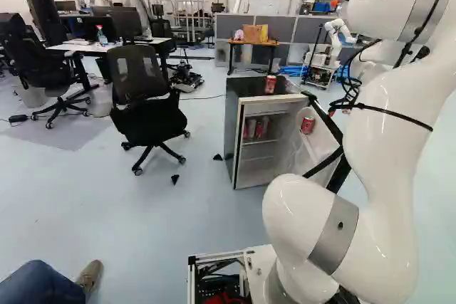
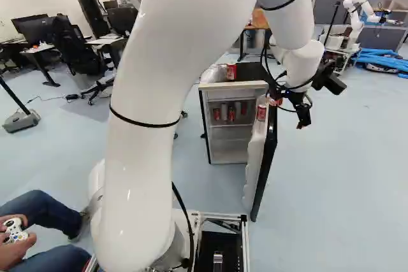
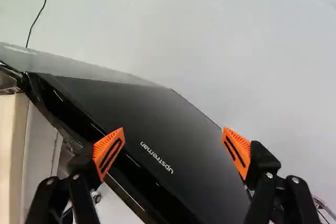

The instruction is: Grab a drink from the fridge

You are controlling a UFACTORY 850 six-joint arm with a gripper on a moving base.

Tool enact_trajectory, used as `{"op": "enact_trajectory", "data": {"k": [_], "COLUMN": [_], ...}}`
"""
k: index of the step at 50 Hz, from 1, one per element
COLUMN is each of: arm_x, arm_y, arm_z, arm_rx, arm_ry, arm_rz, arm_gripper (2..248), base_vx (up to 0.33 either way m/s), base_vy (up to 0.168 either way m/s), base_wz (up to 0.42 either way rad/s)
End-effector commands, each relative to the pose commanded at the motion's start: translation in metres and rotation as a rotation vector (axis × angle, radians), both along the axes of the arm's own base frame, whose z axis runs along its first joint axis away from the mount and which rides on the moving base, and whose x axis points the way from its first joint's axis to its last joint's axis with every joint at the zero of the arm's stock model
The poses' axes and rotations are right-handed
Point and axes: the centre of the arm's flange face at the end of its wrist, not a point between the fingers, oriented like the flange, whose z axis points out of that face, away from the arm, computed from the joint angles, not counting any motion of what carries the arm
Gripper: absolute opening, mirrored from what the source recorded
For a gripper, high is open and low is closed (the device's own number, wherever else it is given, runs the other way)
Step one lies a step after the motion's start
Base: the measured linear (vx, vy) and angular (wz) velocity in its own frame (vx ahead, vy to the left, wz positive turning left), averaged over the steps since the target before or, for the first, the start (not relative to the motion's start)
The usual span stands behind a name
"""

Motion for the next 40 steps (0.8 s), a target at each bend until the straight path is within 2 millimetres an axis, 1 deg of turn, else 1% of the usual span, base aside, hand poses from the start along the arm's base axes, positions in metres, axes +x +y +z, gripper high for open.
{"op": "enact_trajectory", "data": {"k": [40], "arm_x": [0.002], "arm_y": [0.037], "arm_z": [0.001], "arm_rx": [0.015], "arm_ry": [0.014], "arm_rz": [0.045], "arm_gripper": [247], "base_vx": [0.000], "base_vy": [0.000], "base_wz": [0.000]}}
